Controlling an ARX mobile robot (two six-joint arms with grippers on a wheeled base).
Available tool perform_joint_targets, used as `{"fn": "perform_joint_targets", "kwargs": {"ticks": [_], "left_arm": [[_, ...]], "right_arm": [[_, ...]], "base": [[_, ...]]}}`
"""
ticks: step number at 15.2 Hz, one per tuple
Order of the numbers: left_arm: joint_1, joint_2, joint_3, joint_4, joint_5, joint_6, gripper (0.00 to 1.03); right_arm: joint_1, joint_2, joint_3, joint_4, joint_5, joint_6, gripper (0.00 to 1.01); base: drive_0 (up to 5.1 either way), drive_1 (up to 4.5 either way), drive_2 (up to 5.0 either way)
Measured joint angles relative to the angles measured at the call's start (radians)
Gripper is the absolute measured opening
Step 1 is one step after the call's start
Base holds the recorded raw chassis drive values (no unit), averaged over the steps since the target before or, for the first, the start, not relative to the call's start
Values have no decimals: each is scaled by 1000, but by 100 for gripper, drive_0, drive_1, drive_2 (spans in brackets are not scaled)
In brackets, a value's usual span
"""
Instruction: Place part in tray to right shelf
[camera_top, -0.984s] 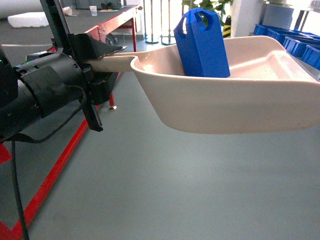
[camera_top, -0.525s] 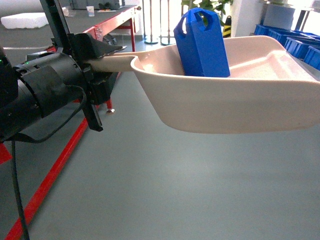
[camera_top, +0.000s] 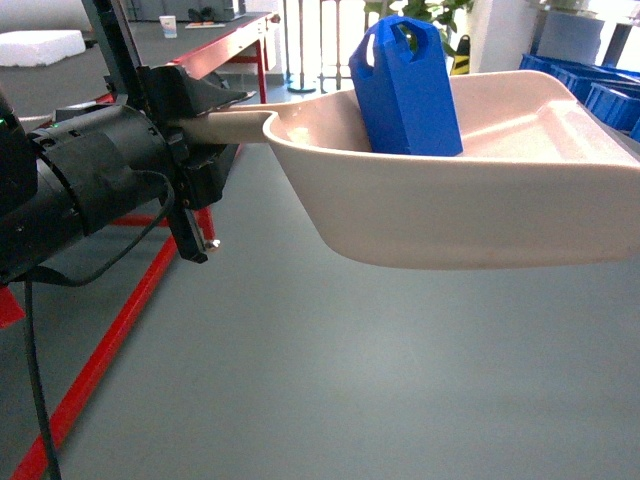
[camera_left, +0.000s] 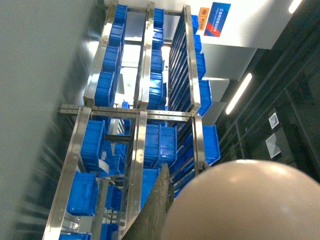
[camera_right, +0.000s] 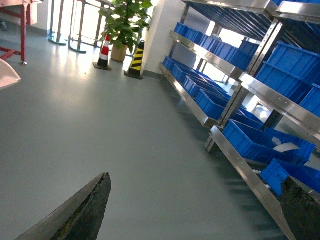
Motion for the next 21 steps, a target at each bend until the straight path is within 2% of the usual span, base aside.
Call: {"fn": "perform_joint_targets", "kwargs": {"ticks": [21], "left_arm": [[2,0,0,0,-3,0,12]], "right_arm": [[0,0,-2,0,0,0,98]], "base": [[-10,420,-440]]}}
